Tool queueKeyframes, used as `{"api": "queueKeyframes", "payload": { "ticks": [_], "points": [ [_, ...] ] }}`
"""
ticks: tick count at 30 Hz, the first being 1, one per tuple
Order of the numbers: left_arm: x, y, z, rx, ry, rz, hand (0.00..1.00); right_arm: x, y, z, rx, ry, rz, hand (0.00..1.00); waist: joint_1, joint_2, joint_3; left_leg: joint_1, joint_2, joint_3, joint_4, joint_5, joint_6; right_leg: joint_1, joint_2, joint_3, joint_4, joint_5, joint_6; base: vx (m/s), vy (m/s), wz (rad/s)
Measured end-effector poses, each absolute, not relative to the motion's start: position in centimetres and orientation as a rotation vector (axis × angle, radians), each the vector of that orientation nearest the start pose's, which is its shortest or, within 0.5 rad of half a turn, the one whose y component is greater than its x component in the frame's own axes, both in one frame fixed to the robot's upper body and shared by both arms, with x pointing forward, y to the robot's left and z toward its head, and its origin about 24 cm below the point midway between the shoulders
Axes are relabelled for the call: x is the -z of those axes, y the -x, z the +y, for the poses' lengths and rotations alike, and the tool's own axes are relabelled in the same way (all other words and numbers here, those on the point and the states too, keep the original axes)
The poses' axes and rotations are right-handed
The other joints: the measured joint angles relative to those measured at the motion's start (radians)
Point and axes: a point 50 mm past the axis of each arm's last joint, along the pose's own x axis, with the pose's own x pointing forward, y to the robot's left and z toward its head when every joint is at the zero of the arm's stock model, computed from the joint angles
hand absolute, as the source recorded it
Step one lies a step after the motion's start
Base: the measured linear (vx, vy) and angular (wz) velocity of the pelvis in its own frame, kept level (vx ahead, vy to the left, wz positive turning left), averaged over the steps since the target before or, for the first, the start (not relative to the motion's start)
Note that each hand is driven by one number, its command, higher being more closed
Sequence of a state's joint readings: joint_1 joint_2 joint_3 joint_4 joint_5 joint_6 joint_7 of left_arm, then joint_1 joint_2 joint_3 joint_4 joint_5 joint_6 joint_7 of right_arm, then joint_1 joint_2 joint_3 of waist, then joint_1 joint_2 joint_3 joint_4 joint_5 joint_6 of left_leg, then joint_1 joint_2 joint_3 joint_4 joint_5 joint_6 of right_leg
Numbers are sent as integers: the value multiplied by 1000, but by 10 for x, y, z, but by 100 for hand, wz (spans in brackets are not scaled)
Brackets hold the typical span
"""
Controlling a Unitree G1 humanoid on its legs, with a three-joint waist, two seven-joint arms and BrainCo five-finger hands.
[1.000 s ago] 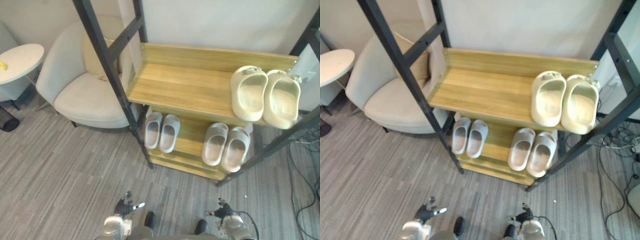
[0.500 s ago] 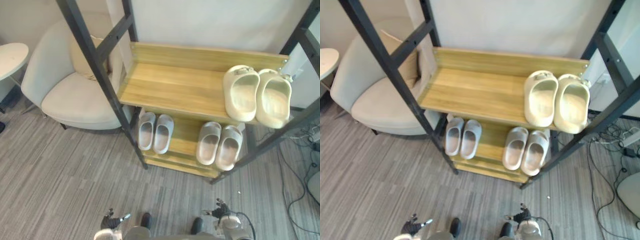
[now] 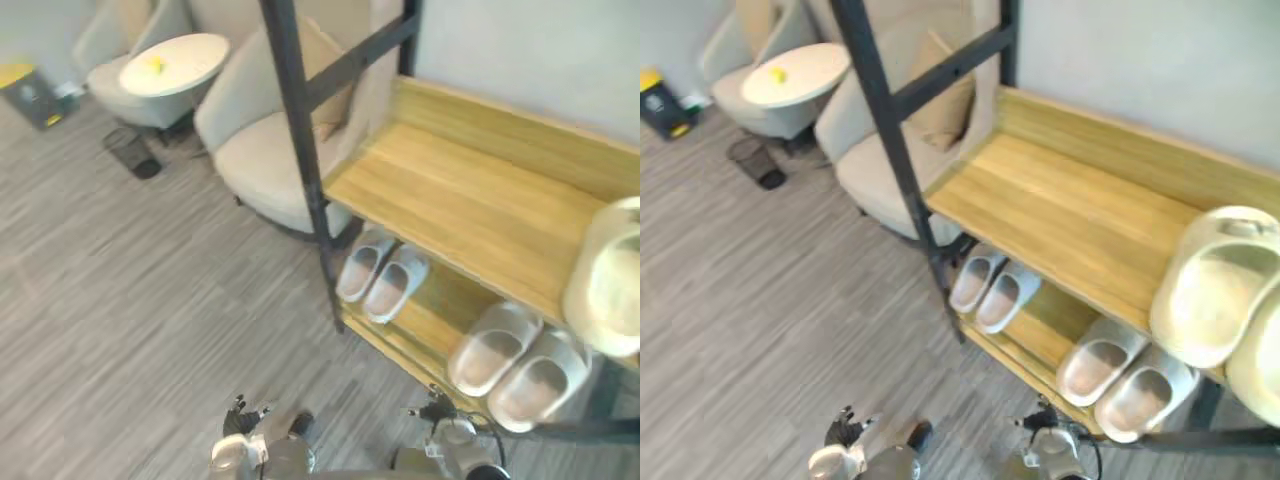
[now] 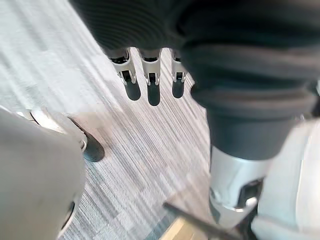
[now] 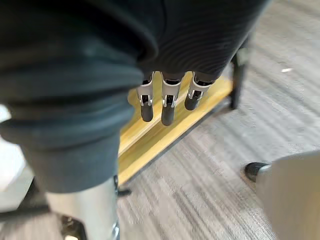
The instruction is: Organize the slippers on the shoe rack
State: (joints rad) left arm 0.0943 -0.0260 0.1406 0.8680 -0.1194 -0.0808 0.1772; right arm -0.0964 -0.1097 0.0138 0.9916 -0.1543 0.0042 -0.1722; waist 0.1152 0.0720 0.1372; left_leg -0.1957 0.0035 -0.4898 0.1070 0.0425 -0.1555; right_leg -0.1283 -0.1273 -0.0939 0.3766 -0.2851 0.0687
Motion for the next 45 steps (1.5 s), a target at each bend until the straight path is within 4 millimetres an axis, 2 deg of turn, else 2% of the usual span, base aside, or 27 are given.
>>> {"api": "queueKeyframes", "payload": {
  "ticks": [2, 3, 4, 5, 6, 9, 10, 11, 14, 16, 21, 23, 24, 25, 26, 27, 30, 32, 33, 35, 37, 39, 40, 41, 43, 44, 45],
  "points": [
    [140, -132, 174, -384, 121, 868, 0, 127, -186, -190, 111, 335, 851, 0, 1, -5, 15, -36, -6, 52, -9, 81, 28, 14, -4, -66, -18, 10, -18, -82, -56, 131],
    [137, -136, 175, -396, 121, 847, 0, 122, -193, -185, 108, 320, 820, 0, -2, -19, 25, -48, -14, 134, -85, 214, 85, 18, -16, -98, -51, 30, -48, -169, -36, 161],
    [135, -138, 178, -408, 123, 833, 0, 122, -193, -183, 110, 312, 811, 0, -16, -42, 38, -47, -16, 239, -109, 231, 113, 29, -44, -152, -102, 51, -57, -195, -16, 165],
    [134, -141, 178, -420, 137, 824, 0, 118, -198, -183, 116, 304, 791, 0, -17, -28, 46, -69, -1, 404, 39, 116, 136, 49, -49, -206, -112, 67, -60, -206, 3, 160],
    [135, -141, 178, -419, 135, 831, 0, 118, -196, -182, 120, 296, 785, 0, -23, -34, 53, -78, 33, 593, 215, -33, 160, 62, -67, -275, -102, 69, -60, -192, -8, 149],
    [137, -137, 176, -410, 129, 845, 0, 123, -186, -184, 138, 277, 816, 0, -34, -26, 53, 14, 92, 743, 289, -175, 124, 71, -81, -364, -104, 78, -44, -162, 73, 112],
    [140, -135, 174, -403, 129, 864, 0, 125, -184, -188, 156, 270, 829, 0, -39, -3, 48, 72, 96, 753, 195, -206, 93, 69, -71, -377, -104, 81, -26, -134, 182, 80],
    [141, -135, 176, -398, 118, 875, 0, 129, -179, -190, 169, 263, 860, 0, -40, -16, 57, 103, 72, 749, 109, -210, 109, 70, -72, -373, -118, 90, -10, -109, 166, 53],
    [148, -121, 185, -385, 58, 938, 0, 135, -168, -187, 164, 251, 904, 0, -40, -37, 53, 164, 9, 722, -37, -124, 140, 114, -72, -356, -241, 171, 11, -64, 149, 22],
    [149, -120, 187, -377, 38, 947, 0, 138, -164, -189, 168, 250, 925, 0, -52, -40, 49, 165, -18, 694, -71, -97, 157, 125, -81, -366, -278, 202, 22, -18, 153, 32],
    [150, -117, 191, -378, 19, 958, 0, 140, -164, -186, 156, 248, 940, 0, -48, -53, 50, 193, -50, 661, -97, -74, 172, 166, -94, -360, -288, 223, 15, 7, 88, 20],
    [149, -117, 193, -384, 16, 955, 0, 140, -165, -183, 150, 245, 944, 0, -47, -67, 55, 211, -62, 625, -98, -75, 173, 162, -118, -364, -210, 187, 19, 6, 41, 39],
    [149, -118, 196, -386, 9, 952, 0, 140, -165, -180, 148, 237, 945, 0, -50, -80, 60, 225, -71, 577, -108, -81, 182, 145, -138, -339, -117, 152, 8, 13, -15, 75],
    [149, -118, 196, -387, 9, 953, 0, 141, -163, -180, 148, 235, 949, 0, -53, -82, 60, 233, -63, 527, -116, -85, 195, 102, -146, -286, 1, 146, -23, 13, -15, 81],
    [149, -118, 196, -387, 10, 953, 0, 141, -163, -179, 148, 233, 951, 0, -55, -80, 61, 236, -58, 512, -119, -82, 201, 78, -146, -267, 37, 138, -29, 22, -84, 103],
    [148, -119, 197, -389, 10, 949, 0, 143, -159, -175, 142, 221, 962, 0, -59, -78, 62, 231, -46, 447, -121, -81, 202, 42, -105, -185, 61, 83, -26, 39, -135, 110],
    [147, -121, 201, -405, 19, 943, 0, 146, -154, -171, 138, 209, 974, 0, -60, -100, 69, 233, -46, 334, -120, -85, 197, -29, -34, -88, 75, 65, -15, 49, -151, 120],
    [147, -120, 206, -435, 40, 940, 0, 146, -152, -172, 147, 207, 978, 0, -62, -122, 74, 225, -74, 240, -106, -96, 180, -53, -27, -57, 21, 66, -15, 86, -271, 164],
    [146, -120, 209, -441, 45, 935, 0, 147, -150, -170, 163, 178, 985, 0, -63, -152, 80, 234, -109, 173, -88, -106, 163, -49, -48, -66, 29, 54, -22, 156, -321, 168],
    [145, -123, 204, -439, 81, 918, 0, 148, -146, -176, 203, 162, 995, 0, -54, -134, 66, 196, -98, 128, -44, -120, 132, -43, -52, -137, 37, 16, -25, 168, -241, 116],
    [146, -118, 201, -471, 120, 920, 0, 146, -149, -171, 199, 144, 979, 0, -54, -111, 65, 147, -81, 97, 71, -187, 100, 4, -27, -208, 16, -5, -34, 217, -224, 79],
    [145, -117, 201, -490, 146, 912, 0, 144, -152, -162, 177, 131, 956, 0, -58, -92, 69, 75, -48, 146, 276, -266, 63, 70, 19, -256, -25, -7, -53, 278, -166, 54],
    [143, -121, 201, -515, 181, 886, 0, 143, -154, -156, 161, 131, 944, 0, -43, -80, 77, -10, -21, 219, 493, -306, 20, 119, 55, -276, -44, -20, -75, 288, -119, 12],
    [139, -126, 203, -527, 201, 852, 0, 140, -160, -151, 146, 127, 921, 0, -27, -79, 89, -92, 25, 322, 690, -309, 23, 166, 87, -284, -66, -32, -94, 294, -102, 0],
    [134, -133, 204, -526, 210, 816, 0, 139, -161, -145, 129, 118, 917, 0, -5, -80, 100, -160, 83, 422, 813, -335, 62, 216, 114, -285, -93, -44, -108, 309, -53, -2],
    [130, -140, 206, -523, 208, 784, 0, 139, -163, -143, 130, 109, 915, 0, 2, -95, 107, -203, 101, 482, 811, -356, 97, 254, 113, -289, -123, -50, -102, 399, -1, 6],
    [126, -143, 208, -524, 203, 763, 0, 138, -166, -143, 134, 108, 907, 0, 4, -109, 107, -247, 107, 529, 754, -362, 108, 284, 106, -295, -165, -51, -101, 360, 34, 12]
  ]
}}
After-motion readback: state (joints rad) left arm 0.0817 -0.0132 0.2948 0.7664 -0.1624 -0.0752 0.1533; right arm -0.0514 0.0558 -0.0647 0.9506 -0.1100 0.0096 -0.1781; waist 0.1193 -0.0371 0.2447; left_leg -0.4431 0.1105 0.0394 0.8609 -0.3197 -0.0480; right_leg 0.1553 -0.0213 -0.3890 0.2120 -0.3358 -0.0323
